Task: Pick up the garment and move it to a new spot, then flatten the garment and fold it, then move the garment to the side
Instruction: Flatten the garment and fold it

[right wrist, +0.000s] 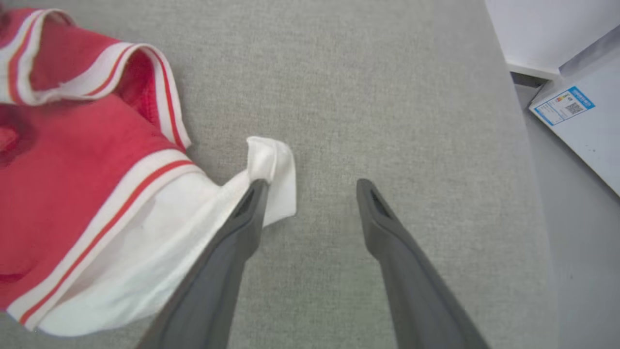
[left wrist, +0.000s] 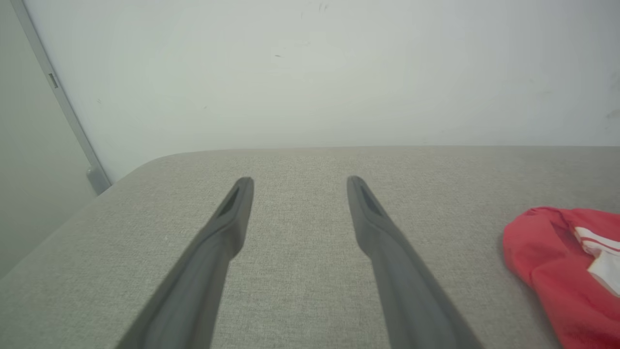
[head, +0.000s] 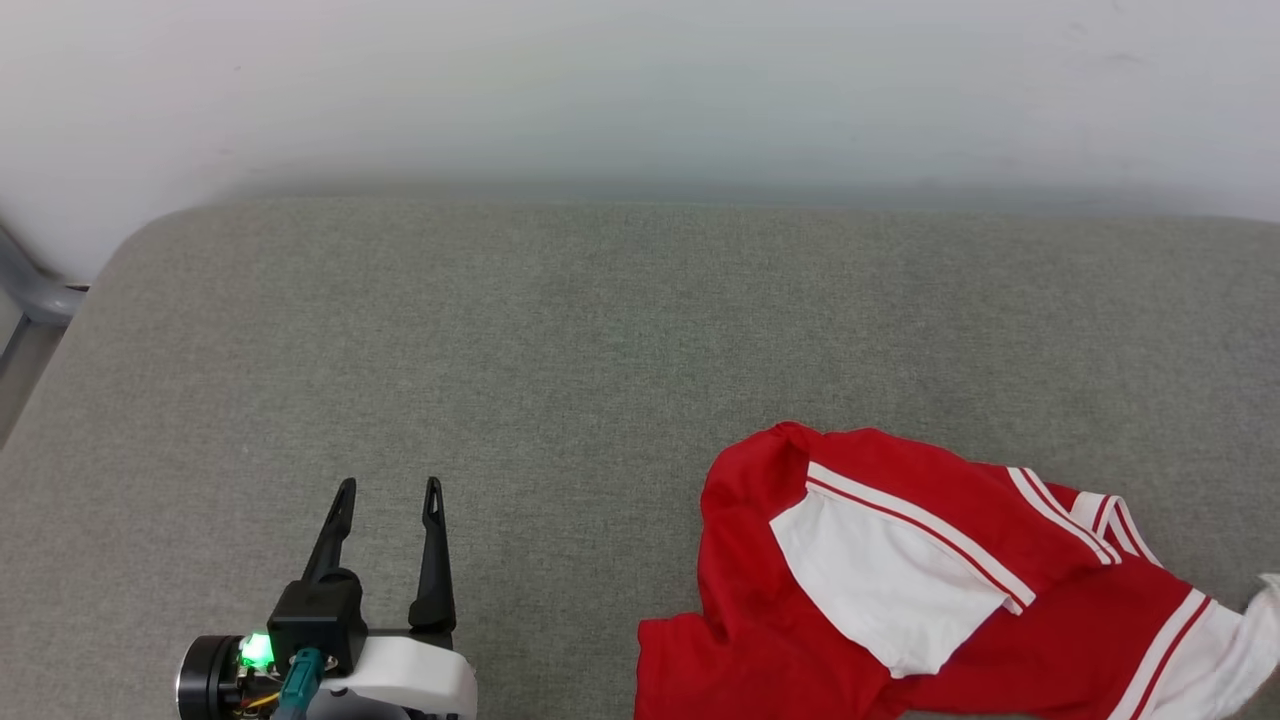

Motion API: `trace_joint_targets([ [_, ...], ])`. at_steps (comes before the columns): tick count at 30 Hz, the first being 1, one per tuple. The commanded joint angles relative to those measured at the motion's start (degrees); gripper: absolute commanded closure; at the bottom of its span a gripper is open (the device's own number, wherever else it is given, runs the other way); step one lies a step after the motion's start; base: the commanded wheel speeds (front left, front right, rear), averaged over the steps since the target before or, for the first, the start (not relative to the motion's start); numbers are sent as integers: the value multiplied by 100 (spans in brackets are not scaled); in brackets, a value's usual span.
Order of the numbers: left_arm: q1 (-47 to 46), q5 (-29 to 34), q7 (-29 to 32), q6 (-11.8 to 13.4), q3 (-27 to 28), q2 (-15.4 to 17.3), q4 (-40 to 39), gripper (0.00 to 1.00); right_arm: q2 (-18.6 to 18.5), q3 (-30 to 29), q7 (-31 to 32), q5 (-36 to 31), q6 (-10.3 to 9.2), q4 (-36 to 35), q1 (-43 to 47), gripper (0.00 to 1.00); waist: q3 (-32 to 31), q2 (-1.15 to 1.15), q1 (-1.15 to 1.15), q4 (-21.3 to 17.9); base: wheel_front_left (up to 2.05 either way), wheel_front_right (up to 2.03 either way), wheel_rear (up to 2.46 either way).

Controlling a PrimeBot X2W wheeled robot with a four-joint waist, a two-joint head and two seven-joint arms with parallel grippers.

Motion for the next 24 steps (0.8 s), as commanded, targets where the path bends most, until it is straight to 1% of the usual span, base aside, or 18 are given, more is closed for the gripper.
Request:
trace_joint_targets([
  [1, 45, 44, -14, -22, -10, -3, -10, 0, -88, -139, -170, -97, -8, -72, -122, 0, -42, 0, 0, -18, 0, 0, 0],
  [6, 81, 53, -14, -33, -8, -5, -38, 0, -152, -601, -452, -455, -8, -498, -336, 0, -93, 0, 0, -59, 0, 0, 0],
  [9, 90, 65, -14, -46, -20, -7, -42, 0, -85, -804, -493, -718, -7, -1050, -466, 0, -101, 0, 0, -58, 0, 0, 0],
  [11, 73, 74, -14, -58, -34, -9, -38, 0, 1, -820, -373, -807, -7, -1533, -482, 0, -98, 0, 0, -39, 0, 0, 0],
  [12, 60, 78, -14, -67, -38, -9, -39, 0, 79, -801, -259, -749, -7, -1818, -495, 0, -93, 0, 0, -26, 0, 0, 0],
  [13, 49, 80, -14, -74, -44, -10, -41, 0, 142, -751, -139, -678, -7, -2125, -503, 0, -86, 0, 0, -10, 0, 0, 0],
  [15, 39, 80, -14, -79, -50, -9, -50, 0, 147, -577, 147, -640, -8, -2725, -498, 0, -69, 0, 0, 17, 0, 0, 0],
  [17, 29, 84, -14, -85, -60, -12, -56, 0, 144, -292, 499, -551, -7, -3290, -463, 0, -50, 0, 0, 48, 0, 0, 0],
  [20, 5, 96, -14, -96, -71, -10, -54, 0, 30, 211, 1056, -349, -8, -4030, -455, 0, -20, 0, 0, 92, 0, 0, 0],
  [24, -50, 112, -14, -132, -109, -13, -50, 0, -258, 798, 1632, -65, -8, -4659, -539, 0, 24, 0, 0, 134, 0, 0, 0],
])
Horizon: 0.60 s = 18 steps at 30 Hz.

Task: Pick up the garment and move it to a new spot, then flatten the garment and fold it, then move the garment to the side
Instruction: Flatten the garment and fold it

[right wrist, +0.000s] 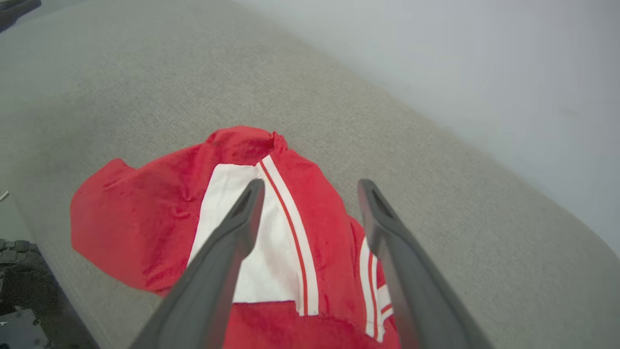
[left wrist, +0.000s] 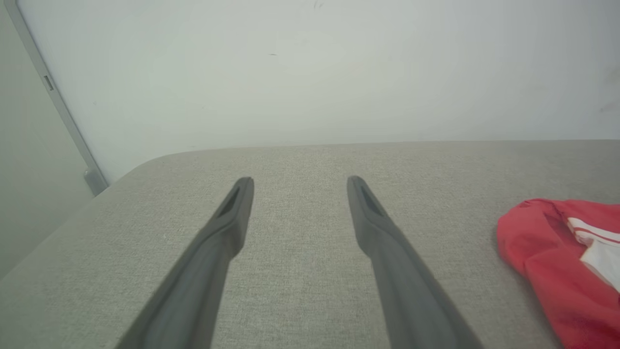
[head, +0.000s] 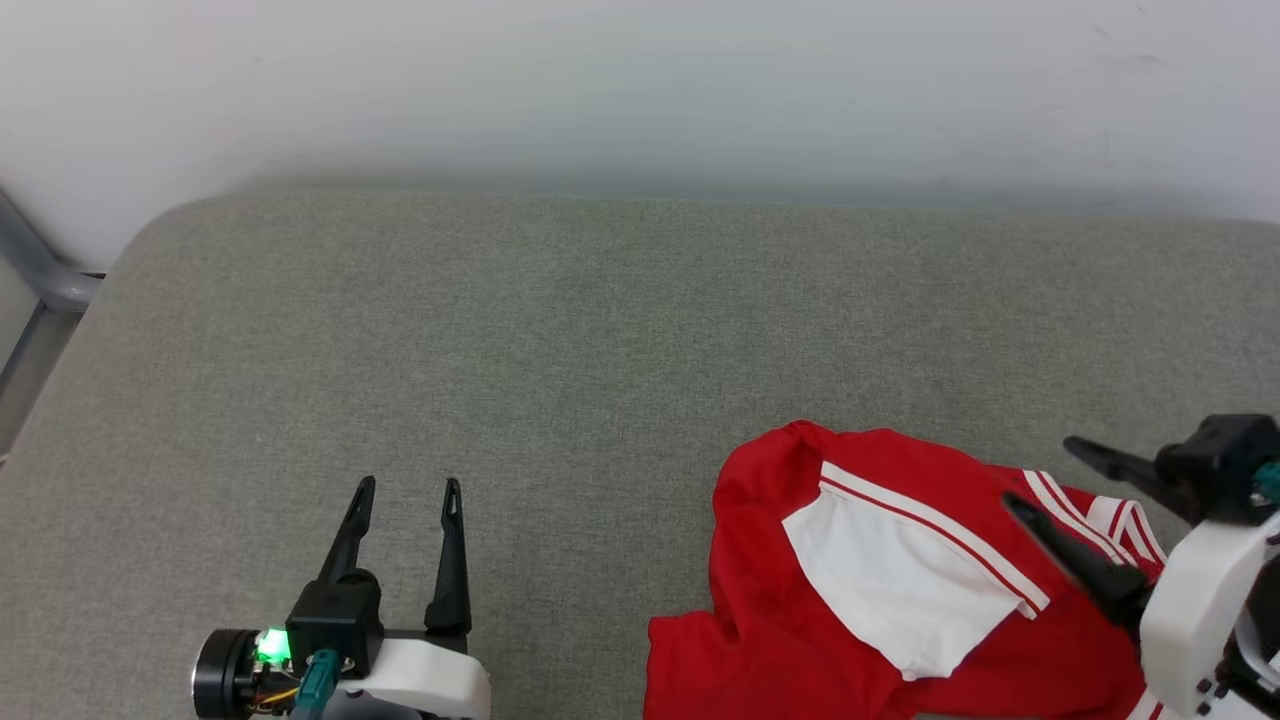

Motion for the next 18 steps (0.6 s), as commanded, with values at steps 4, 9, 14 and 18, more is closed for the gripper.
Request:
trace_joint_targets([
  [4, -104, 45, -14, -54, -42, -1, -17, 0, -294, 645, 552, 176, -8, -366, -184, 0, 54, 0, 0, 48, 0, 0, 0],
  [9, -205, 44, -14, -63, -117, -6, -28, 0, -502, 1545, 1113, 367, -8, -514, -412, 0, 158, 0, 0, 118, 0, 0, 0],
  [14, -314, 6, -14, -37, -196, -11, -15, 0, -620, 2461, 1119, 261, -8, -218, -762, 0, 355, 0, 0, 223, 0, 0, 0],
  [18, -413, -24, -14, -15, -254, -17, -6, 0, -504, 2987, 922, 250, -8, 251, -1146, 0, 525, 0, 0, 319, 0, 0, 0],
])
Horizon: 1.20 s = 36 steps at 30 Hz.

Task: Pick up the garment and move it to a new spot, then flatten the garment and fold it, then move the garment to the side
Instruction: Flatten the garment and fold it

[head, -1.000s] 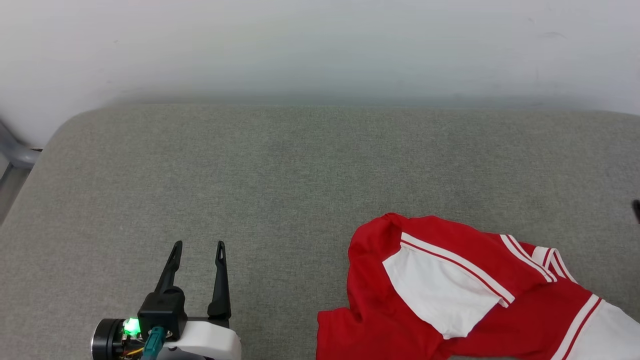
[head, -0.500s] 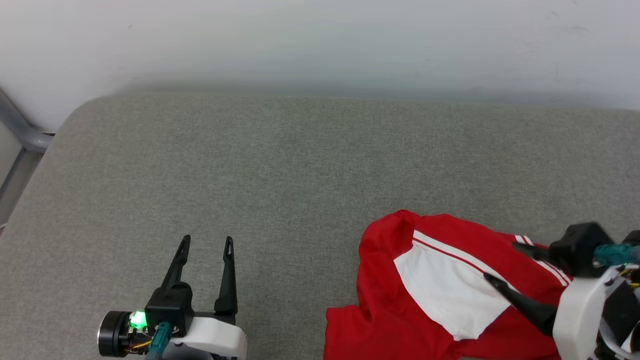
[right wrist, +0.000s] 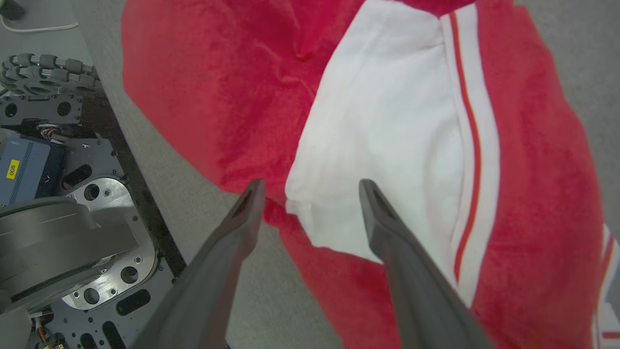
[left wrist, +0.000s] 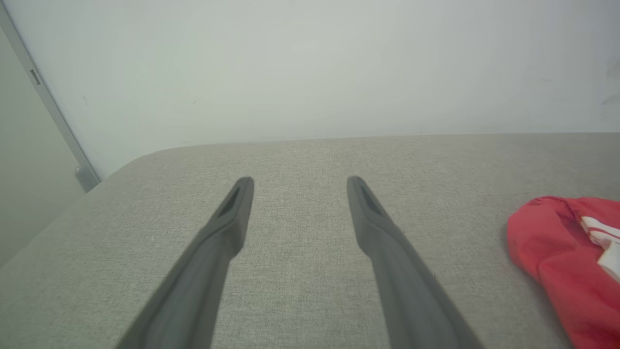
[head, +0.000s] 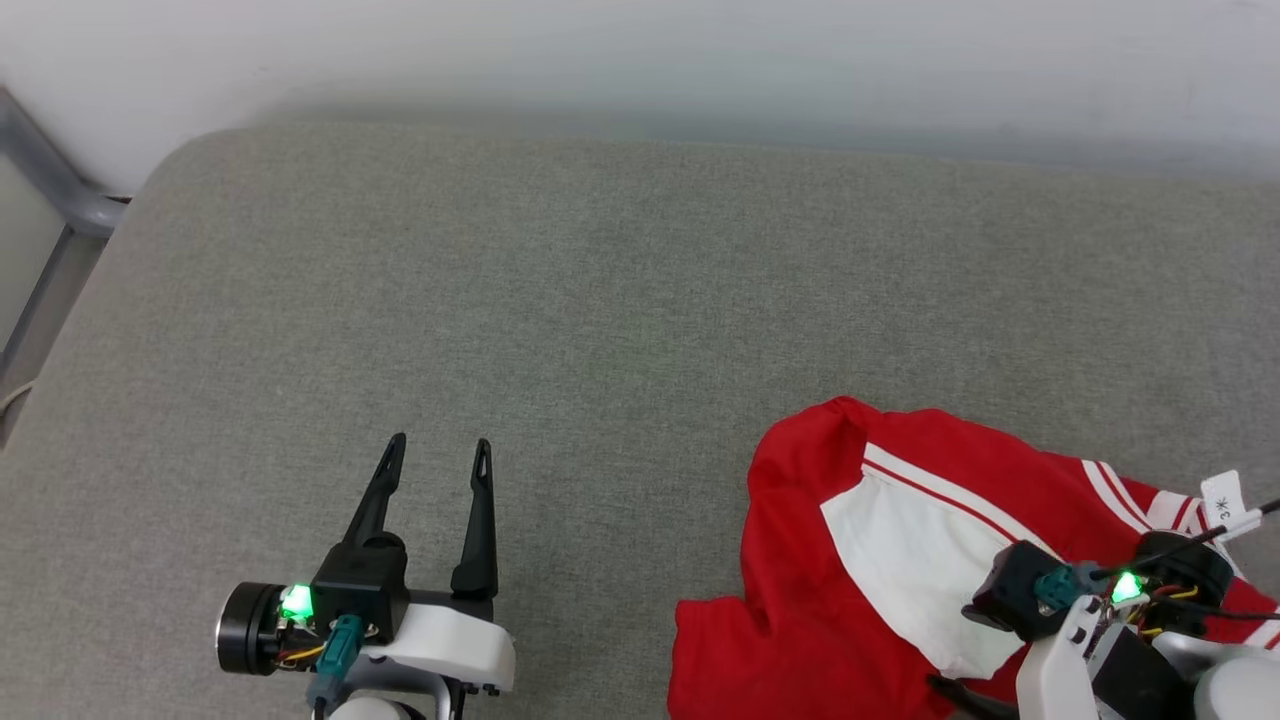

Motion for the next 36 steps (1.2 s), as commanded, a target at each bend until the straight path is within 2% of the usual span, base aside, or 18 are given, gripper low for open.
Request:
trace_joint_targets([
  [1, -86, -15, -14, 26, -30, -8, -3, 0, 47, 137, -64, 12, -6, 160, -152, 0, 89, 0, 0, 75, 0, 0, 0],
  [3, -122, -22, -14, 31, -52, -9, 12, 0, 70, 360, -146, 57, -6, 414, -296, 0, 136, 0, 0, 123, 0, 0, 0],
  [5, -135, -20, -14, 37, -51, -10, 28, 0, 73, 555, -231, 79, -6, 628, -462, 58, 154, 0, 0, 149, 0, 0, 0],
  [7, -133, -21, -14, 44, -34, -11, 35, 0, 97, 706, -334, 153, -6, 800, -566, 100, 156, 0, 0, 155, 0, 0, 0],
  [14, -52, -41, -14, 71, -14, -12, 69, 0, 102, 936, -833, 376, -6, 952, -888, 100, 57, 0, 0, 105, 0, 0, 0],
  [20, -48, -53, -14, 76, -27, -14, 39, 0, 210, 512, -1257, 615, -6, 665, -1227, 100, 22, 0, 0, 71, 0, 0, 0],
  [24, -154, -42, -14, 48, -49, -14, 13, 0, 218, 96, -1423, 595, -7, 791, -1572, 100, 127, 0, 0, 132, 0, 0, 0],
  [30, -266, -42, -14, 64, -71, -15, -21, 0, 299, -393, -1534, 814, -7, 1718, -2108, 100, 376, 0, 0, 281, 0, 0, 0],
  [36, -432, -97, -14, 105, -149, -15, -42, 0, 525, -550, -1598, 919, -6, 3406, -2570, 100, 650, 0, 0, 441, 0, 0, 0],
])
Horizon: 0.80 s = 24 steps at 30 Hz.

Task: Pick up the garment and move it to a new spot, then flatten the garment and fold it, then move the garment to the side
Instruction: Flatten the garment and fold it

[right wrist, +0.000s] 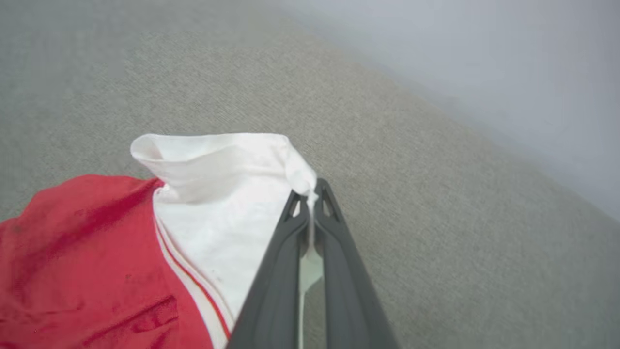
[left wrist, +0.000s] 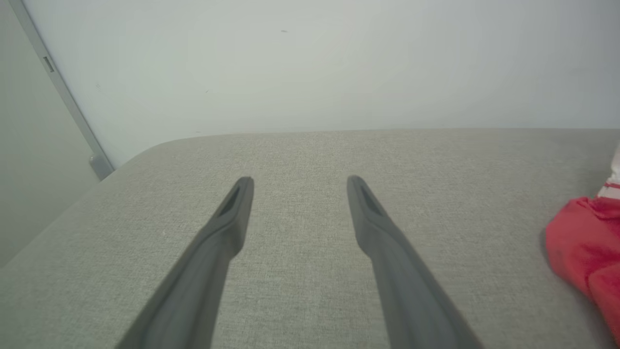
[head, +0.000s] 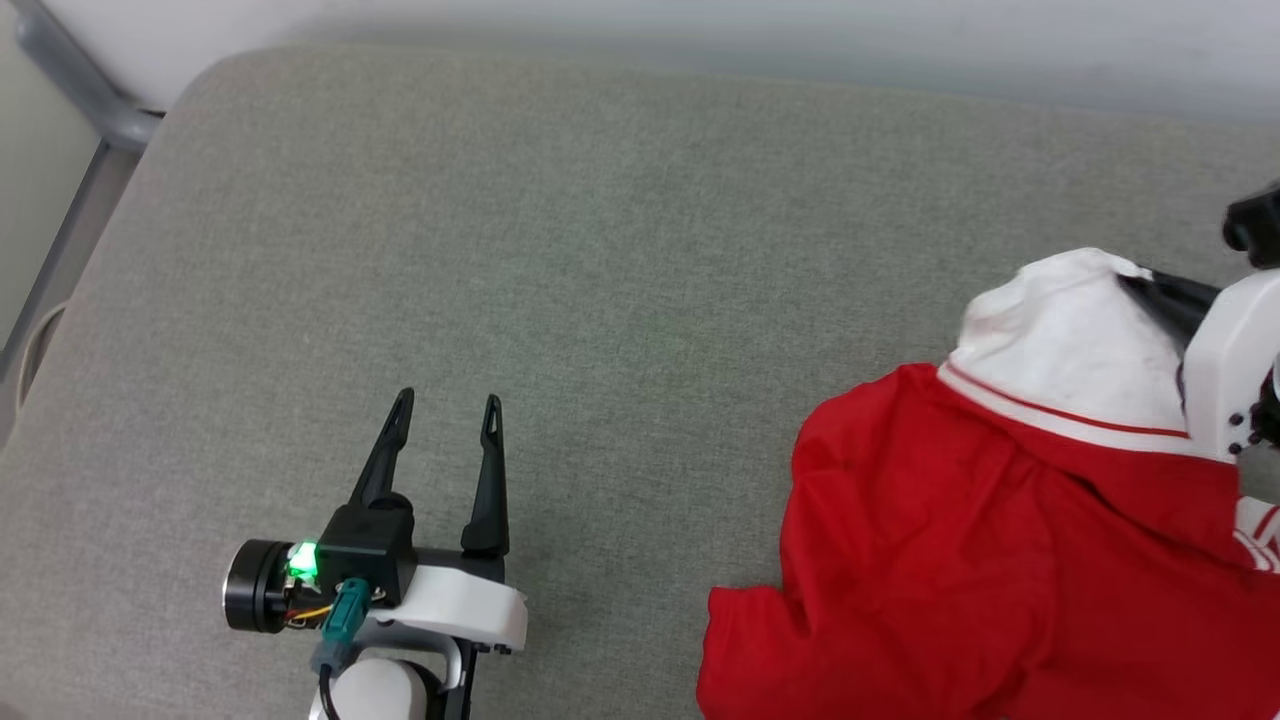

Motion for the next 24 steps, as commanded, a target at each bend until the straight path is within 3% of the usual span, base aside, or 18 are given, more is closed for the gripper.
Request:
trace_joint_targets([
  [1, -90, -31, -14, 37, -29, -9, -19, 0, 127, -9, -5, 68, -7, 463, -106, 100, 133, 0, -1, 95, 0, 0, 0],
  [8, -236, -120, -14, 123, -147, -9, -23, 0, 515, 42, 22, 333, -7, 2226, -50, 100, 357, 0, -1, 212, 0, 0, 0],
  [14, -272, -128, -14, 170, -138, -9, 4, 0, 663, 156, -76, 558, -11, 2927, 74, 100, 374, 0, -1, 174, 0, 0, 0],
  [15, -269, -123, -14, 174, -132, -9, 15, 0, 668, 155, -197, 576, -11, 2938, 59, 58, 345, 0, -1, 154, 0, 0, 0],
  [16, -265, -117, -14, 169, -132, -9, 22, 0, 656, 158, -345, 573, -11, 2927, 44, 0, 313, 0, -1, 138, 0, 0, 0],
  [24, -116, -54, -14, 101, -12, 3, 34, 0, 564, 107, -2195, 137, -7, 2675, 30, 0, -92, 0, -1, -122, 0, 0, 0],
])
